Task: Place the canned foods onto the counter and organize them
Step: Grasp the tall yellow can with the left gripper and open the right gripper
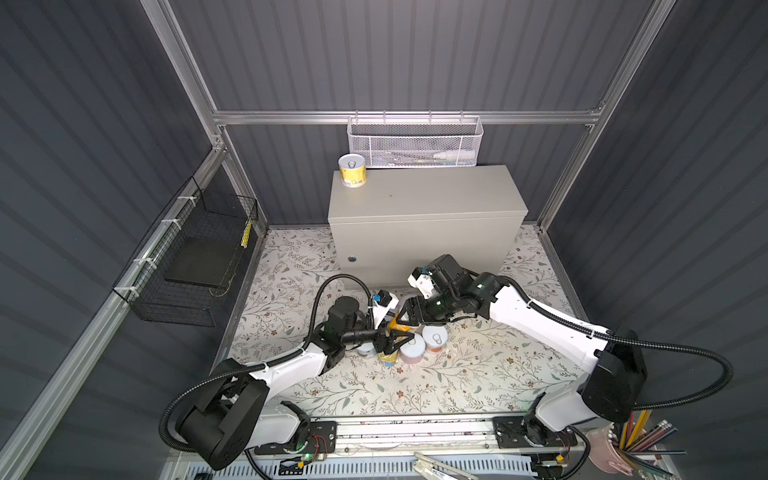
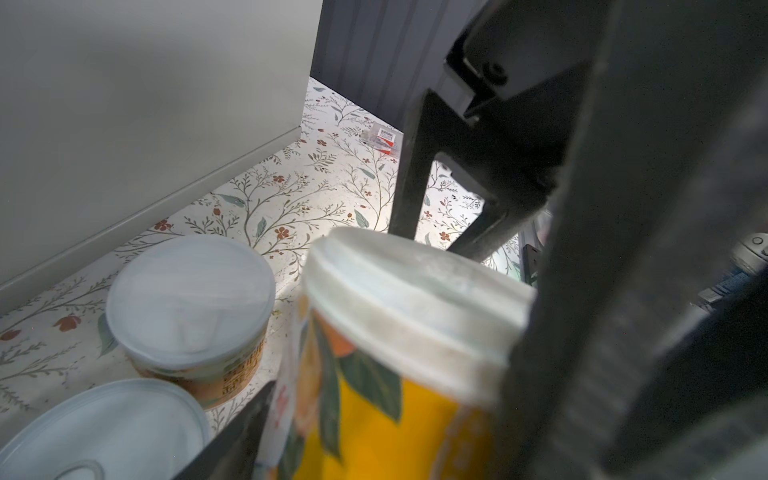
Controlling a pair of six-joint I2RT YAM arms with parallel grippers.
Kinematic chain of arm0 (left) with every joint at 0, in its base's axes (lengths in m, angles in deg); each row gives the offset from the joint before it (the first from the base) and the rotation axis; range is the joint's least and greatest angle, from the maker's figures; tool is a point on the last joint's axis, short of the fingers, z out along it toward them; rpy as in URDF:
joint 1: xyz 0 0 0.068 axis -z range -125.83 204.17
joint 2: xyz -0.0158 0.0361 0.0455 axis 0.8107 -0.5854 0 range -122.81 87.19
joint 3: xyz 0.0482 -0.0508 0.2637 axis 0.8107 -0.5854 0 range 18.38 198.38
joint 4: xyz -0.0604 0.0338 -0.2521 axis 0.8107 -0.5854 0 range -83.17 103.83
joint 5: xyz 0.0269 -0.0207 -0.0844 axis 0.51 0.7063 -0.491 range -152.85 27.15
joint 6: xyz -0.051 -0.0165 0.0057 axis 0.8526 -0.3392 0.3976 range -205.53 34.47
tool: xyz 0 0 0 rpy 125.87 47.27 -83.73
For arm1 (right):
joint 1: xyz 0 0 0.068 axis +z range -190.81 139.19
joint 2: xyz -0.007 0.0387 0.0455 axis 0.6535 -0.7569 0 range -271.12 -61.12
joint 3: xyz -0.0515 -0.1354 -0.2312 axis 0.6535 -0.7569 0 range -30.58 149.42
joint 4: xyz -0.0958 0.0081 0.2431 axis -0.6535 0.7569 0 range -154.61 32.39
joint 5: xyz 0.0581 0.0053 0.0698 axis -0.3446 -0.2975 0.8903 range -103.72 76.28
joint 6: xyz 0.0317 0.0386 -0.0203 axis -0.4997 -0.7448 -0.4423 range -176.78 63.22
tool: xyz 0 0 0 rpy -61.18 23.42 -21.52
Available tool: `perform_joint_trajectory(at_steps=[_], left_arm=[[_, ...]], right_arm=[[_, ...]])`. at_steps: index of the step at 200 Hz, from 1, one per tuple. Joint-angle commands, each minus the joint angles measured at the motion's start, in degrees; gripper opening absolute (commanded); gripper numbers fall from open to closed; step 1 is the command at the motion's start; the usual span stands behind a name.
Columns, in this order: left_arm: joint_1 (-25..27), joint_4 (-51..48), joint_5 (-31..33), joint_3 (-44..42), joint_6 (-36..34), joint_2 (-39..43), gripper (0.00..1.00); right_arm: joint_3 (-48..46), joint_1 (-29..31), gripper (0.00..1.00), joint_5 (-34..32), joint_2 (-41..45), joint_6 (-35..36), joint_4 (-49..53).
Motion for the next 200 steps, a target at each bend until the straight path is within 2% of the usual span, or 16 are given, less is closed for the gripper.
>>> perform_joint_trajectory(at_steps=[1,9,45,63,100,120,144,148,150,186,189,200], left_arm=[[0.55,0.61,-0.19,1.49,-0.47,0.18,0.64],[0.55,0.70,0.03,1.39,-0.32,0.50,0.60],[0.64,1.91,0.90,0.47,-0.01,1.69,0.60],[0.64,1.82,1.04,0.46,-0.09,1.93,0.57],[0.62,1.93,1.50,0.44,0.54,1.93,0.56],[0.64,1.98,2.59,0.46,1.70,2.21,0.51],[0.64,1.50,4.56,0.21,1.83,3.39,0.50],[0.64,1.36,4.86,0.19,1.83,3.58,0.50],[0.64,1.23,4.92,0.13,1.83,3.62,0.50],[0.64,0.74,6.07,0.03,1.83,4.25,0.49],[0.64,0.74,6.27,0.02,1.83,4.24,0.49],[0.64,0.74,6.87,-0.15,1.83,4.57,0.49]], right_arm=[[2.28,0.31,0.44,1.94,-0.33,-0.11,-2.63],[2.26,0.27,0.44,1.86,-0.39,-0.03,-2.56],[1.87,0.28,0.45,1.42,-0.61,0.24,-2.26],[1.54,0.27,0.47,1.26,-0.61,0.23,-2.23],[0.83,0.27,0.61,0.15,-0.13,0.41,-2.29],[0.03,0.27,0.71,-0.97,0.44,0.37,-3.13],[-0.77,0.29,0.86,-2.38,0.96,0.33,-3.18],[-0.87,0.27,0.97,-2.50,1.10,0.33,-3.18],[-0.98,0.27,0.98,-2.62,1.14,0.31,-3.24],[-2.31,0.22,0.99,-4.39,2.28,-0.31,-2.87],[-2.40,0.23,0.99,-6.30,2.44,-0.38,-2.81],[-2.93,0.26,0.99,-7.04,2.84,-0.65,-2.79]])
